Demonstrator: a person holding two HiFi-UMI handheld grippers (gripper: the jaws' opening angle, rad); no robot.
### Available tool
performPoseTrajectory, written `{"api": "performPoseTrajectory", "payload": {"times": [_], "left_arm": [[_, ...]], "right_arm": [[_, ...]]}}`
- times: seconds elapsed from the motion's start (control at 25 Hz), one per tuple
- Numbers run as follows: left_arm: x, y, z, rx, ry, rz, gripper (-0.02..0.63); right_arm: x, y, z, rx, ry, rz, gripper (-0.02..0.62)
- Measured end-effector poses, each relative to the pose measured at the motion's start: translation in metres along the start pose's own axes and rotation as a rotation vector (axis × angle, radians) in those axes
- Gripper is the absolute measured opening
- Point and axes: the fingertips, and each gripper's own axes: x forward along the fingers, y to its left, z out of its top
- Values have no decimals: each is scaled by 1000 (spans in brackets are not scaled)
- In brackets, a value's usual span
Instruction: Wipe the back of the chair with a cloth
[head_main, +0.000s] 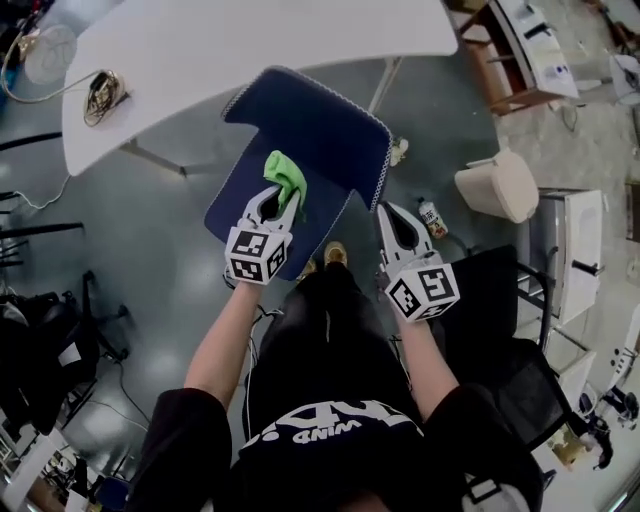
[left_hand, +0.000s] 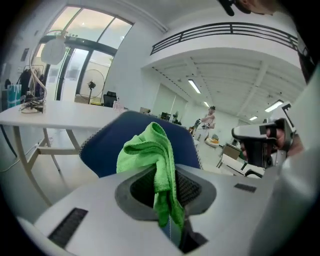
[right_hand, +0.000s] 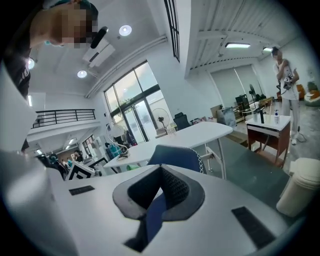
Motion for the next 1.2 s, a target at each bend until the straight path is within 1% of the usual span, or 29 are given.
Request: {"api": "performPoseTrajectory", "payload": {"times": [0.16, 0.24, 0.44, 0.6, 0.76, 0.92, 1.08, 1.2], "left_arm": [[-32, -21, 48, -38, -52, 19, 63], [-49, -33, 69, -39, -78, 18, 63], [-90, -61, 105, 32, -126, 21, 63], [-109, -74, 130, 53, -173, 9, 63], [-138, -72, 147, 74, -214, -8, 63], [-169, -69, 158, 104, -237, -20, 63], [-194, -73, 161, 138, -269, 9, 63], [-204, -79, 159, 128, -316, 29, 63]], "right_arm": [[-16, 18, 27, -20, -16, 50, -3], [-23, 28, 38, -38, -25, 73, -3], [-44, 51, 59, -73, -44, 116, -3], [-58, 61, 73, -113, -47, 128, -3], [-61, 76, 85, -156, -58, 146, -3], [-69, 84, 97, -182, -74, 145, -3], [-81, 80, 104, -204, -97, 126, -3], [-85, 76, 104, -223, -113, 103, -3]]}}
